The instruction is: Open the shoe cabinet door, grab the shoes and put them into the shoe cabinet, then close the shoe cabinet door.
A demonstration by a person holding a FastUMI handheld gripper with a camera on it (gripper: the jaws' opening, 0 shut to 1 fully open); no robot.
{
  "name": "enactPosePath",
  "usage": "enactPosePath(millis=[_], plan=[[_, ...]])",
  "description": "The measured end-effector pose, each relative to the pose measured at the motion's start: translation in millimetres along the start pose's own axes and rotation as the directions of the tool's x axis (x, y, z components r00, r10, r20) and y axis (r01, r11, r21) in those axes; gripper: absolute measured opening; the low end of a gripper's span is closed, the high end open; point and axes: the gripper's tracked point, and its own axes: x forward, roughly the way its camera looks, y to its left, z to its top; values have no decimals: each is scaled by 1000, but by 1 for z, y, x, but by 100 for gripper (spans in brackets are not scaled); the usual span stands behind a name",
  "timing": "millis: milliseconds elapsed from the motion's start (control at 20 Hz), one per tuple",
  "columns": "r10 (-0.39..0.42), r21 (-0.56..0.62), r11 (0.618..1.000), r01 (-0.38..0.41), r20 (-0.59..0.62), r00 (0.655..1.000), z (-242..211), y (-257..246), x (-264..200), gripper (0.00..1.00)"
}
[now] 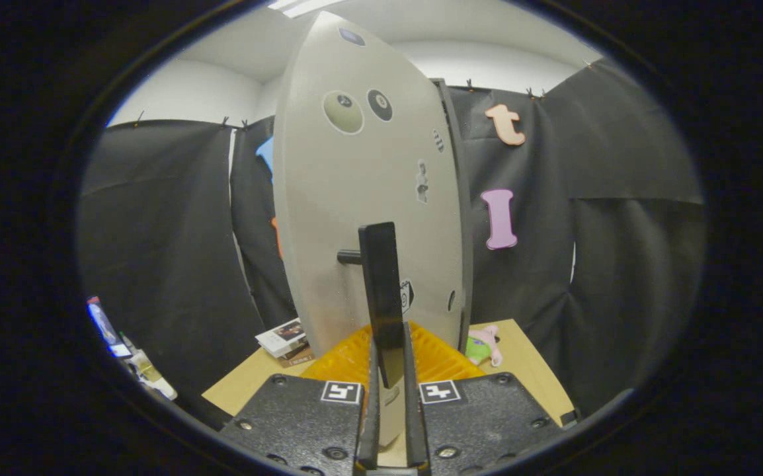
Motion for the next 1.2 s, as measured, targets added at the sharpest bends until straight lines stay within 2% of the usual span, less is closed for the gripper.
enactPosePath(millis=[550, 800, 1200], plan=[[46, 14, 999, -46, -32, 998, 3, -91, -29, 10], [0, -24, 1000, -1, -19, 1000, 8, -119, -34, 6], [-67, 41, 997, 68, -11, 998, 9, -151, -35, 5]])
